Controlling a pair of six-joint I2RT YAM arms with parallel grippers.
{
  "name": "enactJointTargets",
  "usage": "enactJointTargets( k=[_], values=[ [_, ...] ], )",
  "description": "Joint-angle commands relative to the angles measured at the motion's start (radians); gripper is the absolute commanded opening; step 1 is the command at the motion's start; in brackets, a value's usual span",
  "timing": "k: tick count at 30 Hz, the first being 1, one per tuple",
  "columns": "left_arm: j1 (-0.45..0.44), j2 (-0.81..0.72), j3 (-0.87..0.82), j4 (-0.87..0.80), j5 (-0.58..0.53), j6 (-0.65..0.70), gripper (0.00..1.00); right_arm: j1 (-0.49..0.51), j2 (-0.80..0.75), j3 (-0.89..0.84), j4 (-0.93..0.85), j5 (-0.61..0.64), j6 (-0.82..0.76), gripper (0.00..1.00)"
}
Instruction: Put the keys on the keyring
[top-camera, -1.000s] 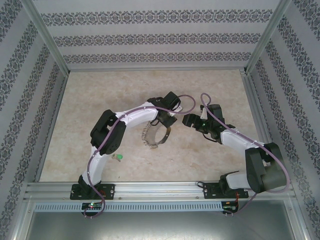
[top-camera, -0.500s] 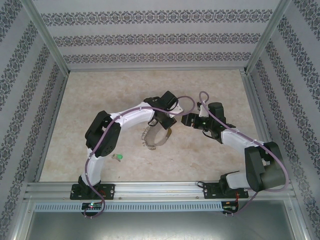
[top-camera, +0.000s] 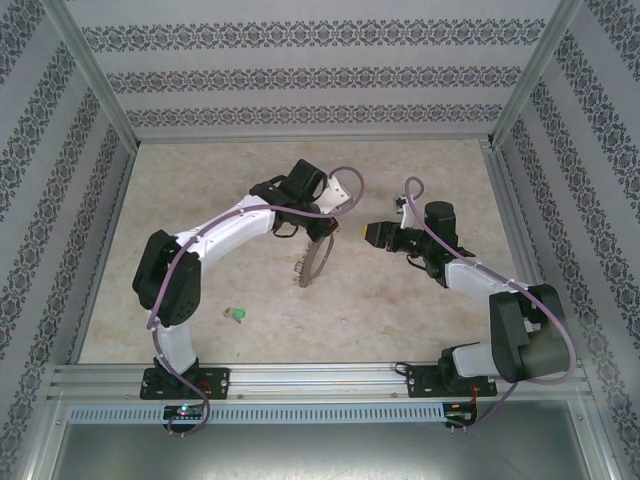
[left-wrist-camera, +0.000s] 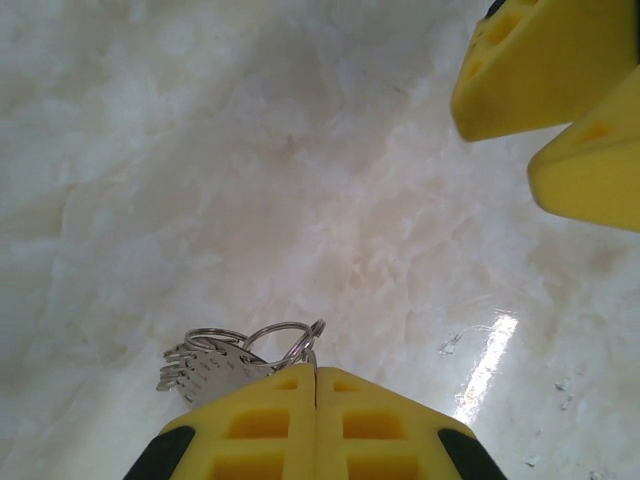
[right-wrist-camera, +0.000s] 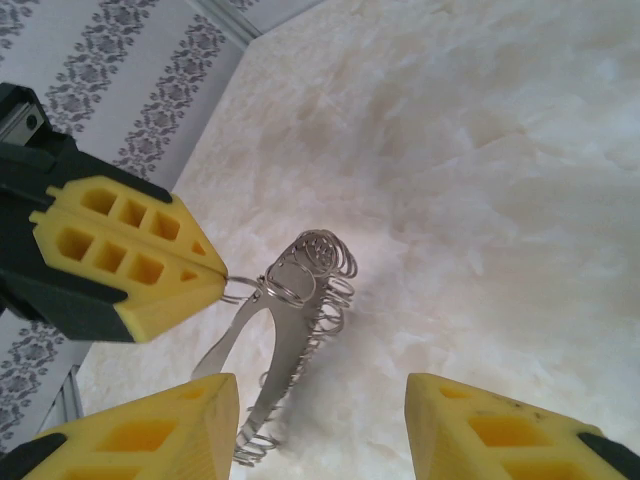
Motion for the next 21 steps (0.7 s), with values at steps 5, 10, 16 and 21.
enactJointTargets(
  k=[5,10,16,21],
  values=[
    [0.059,-0.114,-0.025,0.089,0.166,0.015,0.0,0.001,0.005,0.087,0.133,-0.117,0.045,0.46],
    [0.08,-0.135,0.005,0.102,0.251,-0.007,0.0,0.03,0.032,0.139,0.228,-0.147,0.144,0.45],
    [0.099,-0.144,0.042,0.12,0.335,-0.03,0.0,0.054,0.043,0.178,0.305,-0.193,0.228,0.42],
    [0.104,-0.148,0.067,0.127,0.375,-0.032,0.0,0.06,0.046,0.198,0.307,-0.232,0.231,0.41]
  ],
)
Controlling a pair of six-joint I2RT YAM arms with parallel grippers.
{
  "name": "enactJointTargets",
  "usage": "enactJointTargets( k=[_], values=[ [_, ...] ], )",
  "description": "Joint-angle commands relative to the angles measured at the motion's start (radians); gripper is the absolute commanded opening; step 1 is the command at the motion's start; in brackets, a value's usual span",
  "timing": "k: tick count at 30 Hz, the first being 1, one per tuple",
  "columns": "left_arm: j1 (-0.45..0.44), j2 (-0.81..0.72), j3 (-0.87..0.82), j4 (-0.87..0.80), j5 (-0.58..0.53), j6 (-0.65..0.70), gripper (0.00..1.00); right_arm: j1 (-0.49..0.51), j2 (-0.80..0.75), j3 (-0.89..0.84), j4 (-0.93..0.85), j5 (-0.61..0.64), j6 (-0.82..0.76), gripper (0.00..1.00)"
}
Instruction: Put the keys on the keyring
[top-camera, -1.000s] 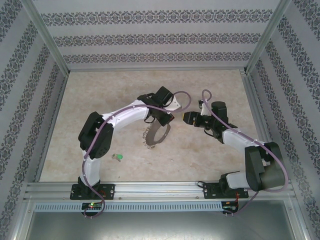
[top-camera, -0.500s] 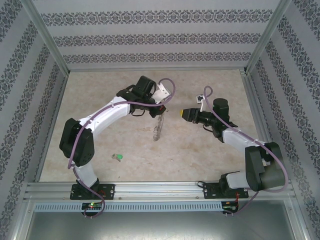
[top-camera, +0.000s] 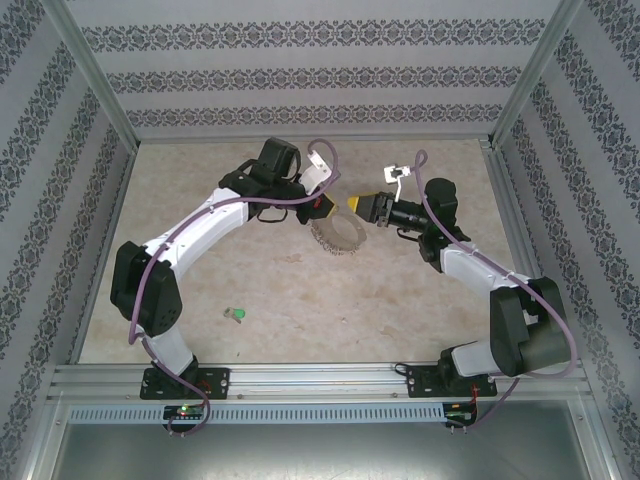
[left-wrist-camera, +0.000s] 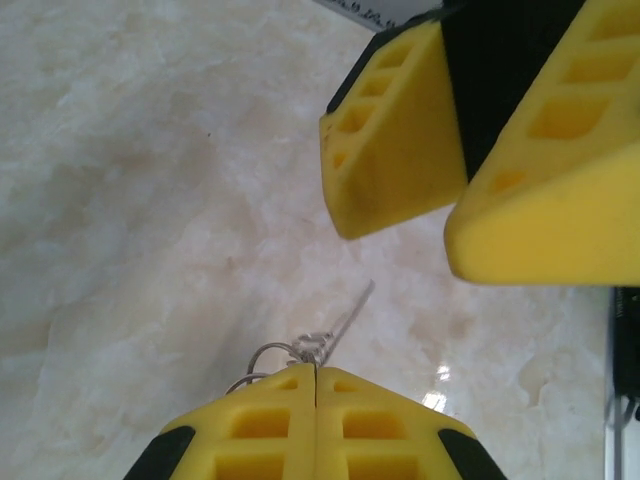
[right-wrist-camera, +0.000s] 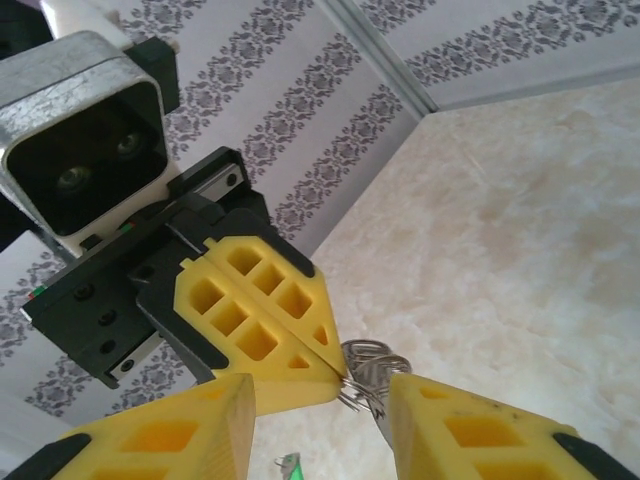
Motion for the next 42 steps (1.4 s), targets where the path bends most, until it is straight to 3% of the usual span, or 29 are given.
enactJointTargets(
  k=[1,14,23,39,42],
  values=[
    [0.012,-0.045,0.049,0.061,0.08,-0.011,0.0,0.007,0.008,0.028,0.057,-0.058,0.016,0.4],
    [0.02,-0.072,0.048,0.076,0.15,-0.023,0.0,0.004,0.013,0.022,0.079,-0.126,0.008,0.35],
    [0.024,-0.075,0.051,0.082,0.18,-0.033,0.0,0.018,-0.022,0.001,0.084,-0.136,0.015,0.29],
    [0.024,-0.072,0.048,0.088,0.216,-0.054,0.0,0.038,-0.024,0.032,0.083,-0.128,0.025,0.29],
    [0.023,-0.072,0.044,0.09,0.22,-0.055,0.0,0.039,-0.027,0.038,0.083,-0.132,0.027,0.25]
  ],
)
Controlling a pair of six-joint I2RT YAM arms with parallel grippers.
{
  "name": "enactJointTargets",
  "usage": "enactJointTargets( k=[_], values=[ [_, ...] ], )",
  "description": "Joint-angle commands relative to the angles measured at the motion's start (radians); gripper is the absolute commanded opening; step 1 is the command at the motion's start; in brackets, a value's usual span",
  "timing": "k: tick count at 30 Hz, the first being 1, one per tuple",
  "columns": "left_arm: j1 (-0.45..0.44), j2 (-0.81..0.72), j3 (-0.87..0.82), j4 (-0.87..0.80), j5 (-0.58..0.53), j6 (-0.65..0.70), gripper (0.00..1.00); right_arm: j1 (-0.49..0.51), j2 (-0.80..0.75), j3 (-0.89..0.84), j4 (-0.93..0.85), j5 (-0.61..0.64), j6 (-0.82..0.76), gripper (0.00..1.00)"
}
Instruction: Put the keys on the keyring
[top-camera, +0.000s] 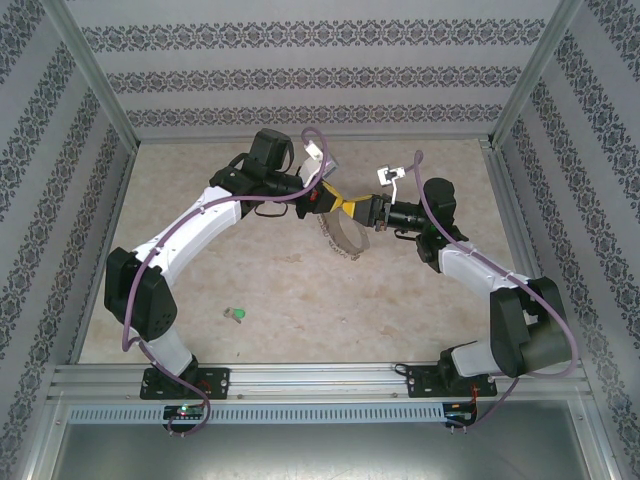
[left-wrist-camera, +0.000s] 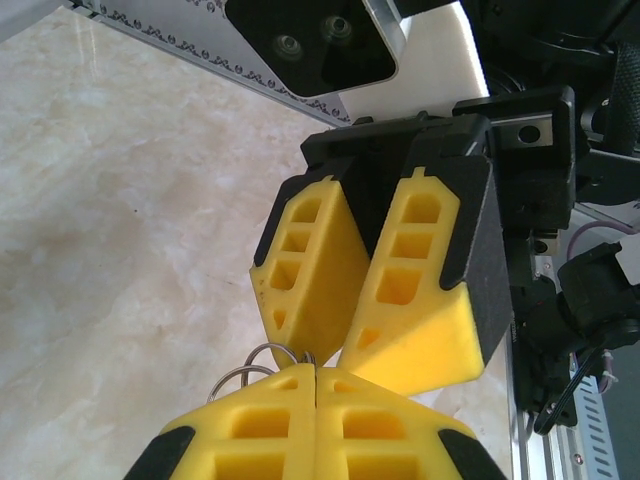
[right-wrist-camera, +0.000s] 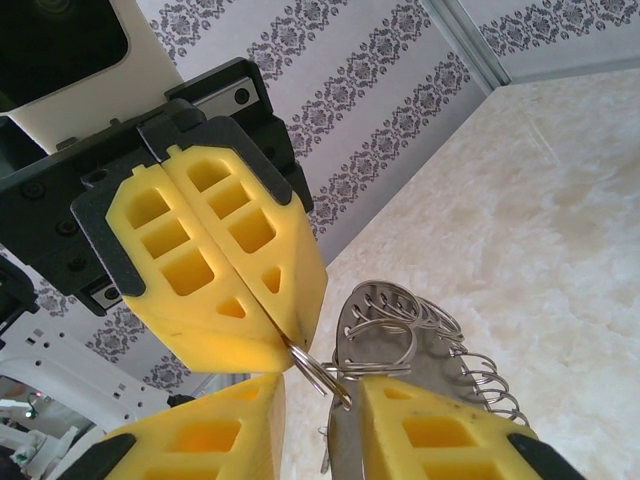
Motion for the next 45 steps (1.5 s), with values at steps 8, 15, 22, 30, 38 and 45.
enactJointTargets(
  k=[8,15,22,30,38,45],
  values=[
    [0.008,-0.027,0.027,0.049,0.054,-0.015,0.0,0.019,-0.028,0.047,0.07,-0.03,0.011,0.11],
    [0.011,-0.027,0.03,0.07,0.022,-0.063,0.0,0.018,-0.042,0.04,0.065,-0.01,0.007,0.0],
    [0.033,-0.144,-0.081,0.286,-0.176,-0.279,0.5,0.0,-0.102,0.004,0.075,0.058,0.0,0.0],
    [0.059,-0.256,-0.197,0.435,-0.178,-0.528,0.56,0.0,-0.206,-0.053,0.095,0.18,-0.022,0.0],
    [0.056,-0.254,-0.297,0.641,-0.011,-0.701,0.39,0.031,-0.279,-0.082,0.129,0.288,-0.055,0.0],
    [0.034,-0.233,-0.35,0.76,0.065,-0.731,0.4,0.057,-0.267,-0.066,0.143,0.309,-0.085,0.0]
  ],
)
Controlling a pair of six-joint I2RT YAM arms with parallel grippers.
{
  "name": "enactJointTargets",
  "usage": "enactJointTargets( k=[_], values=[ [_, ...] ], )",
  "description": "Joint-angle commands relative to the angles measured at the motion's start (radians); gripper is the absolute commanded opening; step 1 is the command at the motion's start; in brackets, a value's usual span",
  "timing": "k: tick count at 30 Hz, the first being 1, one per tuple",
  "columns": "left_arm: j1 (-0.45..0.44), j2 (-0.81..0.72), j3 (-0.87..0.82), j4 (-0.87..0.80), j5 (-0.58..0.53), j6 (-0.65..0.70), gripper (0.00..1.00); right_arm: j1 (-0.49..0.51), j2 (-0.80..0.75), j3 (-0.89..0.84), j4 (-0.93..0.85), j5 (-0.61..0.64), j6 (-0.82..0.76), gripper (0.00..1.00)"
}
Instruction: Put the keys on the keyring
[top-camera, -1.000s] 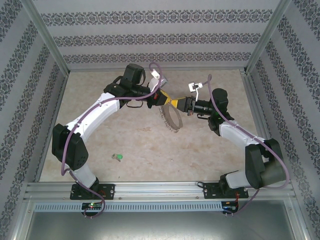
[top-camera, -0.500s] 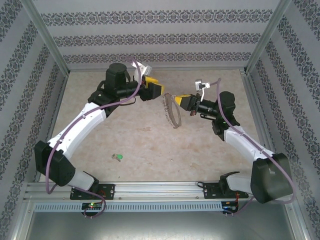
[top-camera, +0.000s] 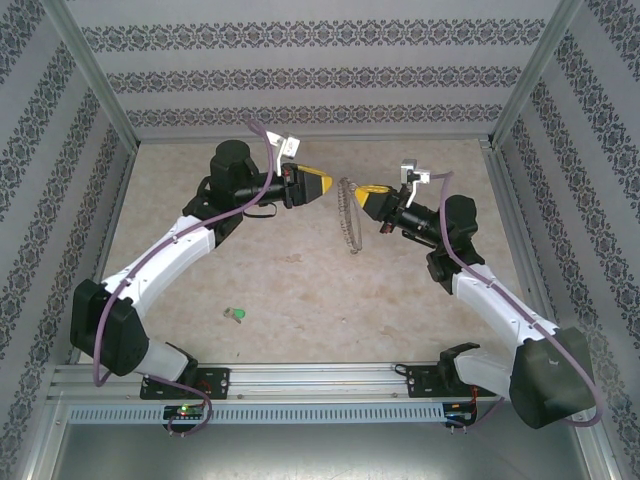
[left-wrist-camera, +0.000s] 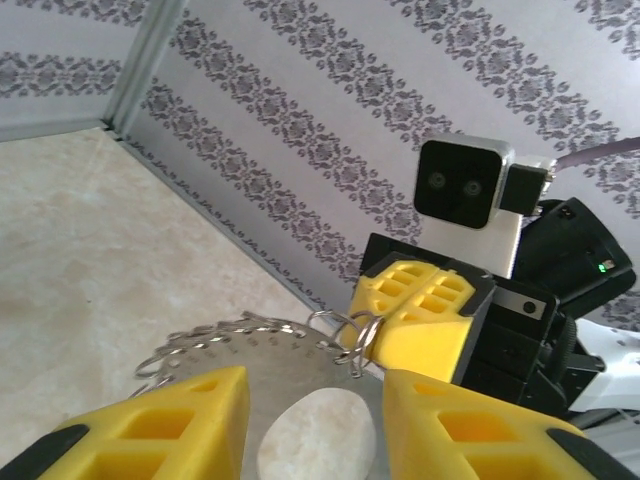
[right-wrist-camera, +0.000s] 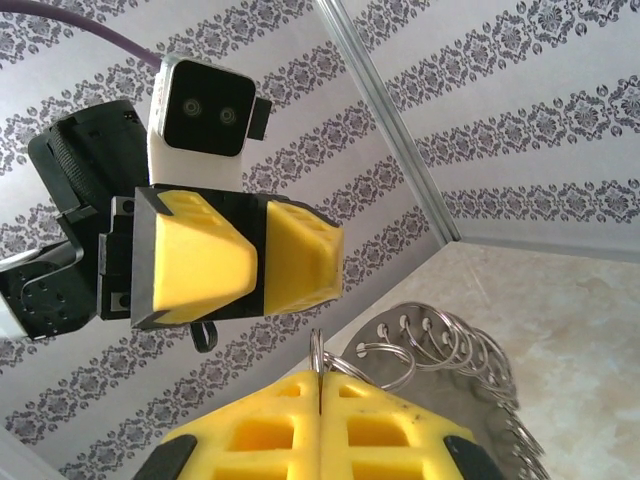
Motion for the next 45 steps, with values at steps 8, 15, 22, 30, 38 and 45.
enactJointTargets(
  k=[8,15,22,30,38,45],
  values=[
    [-0.034,0.049,-0.016,0.178,0.104,-0.052,0.38,0.041,0.025,0.018,0.104,0.043,-0.053,0.0],
    [-0.049,0.07,-0.019,0.187,0.115,-0.051,0.38,0.044,0.045,0.019,0.12,0.047,-0.048,0.0],
    [-0.064,0.086,-0.025,0.191,0.111,-0.048,0.37,0.046,0.048,0.016,0.123,0.045,-0.045,0.0],
    [-0.074,0.097,-0.019,0.208,0.104,-0.042,0.27,0.045,0.051,0.008,0.123,0.044,-0.045,0.0],
    [-0.079,0.093,-0.02,0.232,0.082,-0.043,0.18,0.044,0.058,0.006,0.123,0.041,-0.047,0.0],
    [-0.084,0.089,-0.032,0.262,0.048,-0.047,0.16,0.044,0.059,0.006,0.12,0.031,-0.044,0.0]
  ],
)
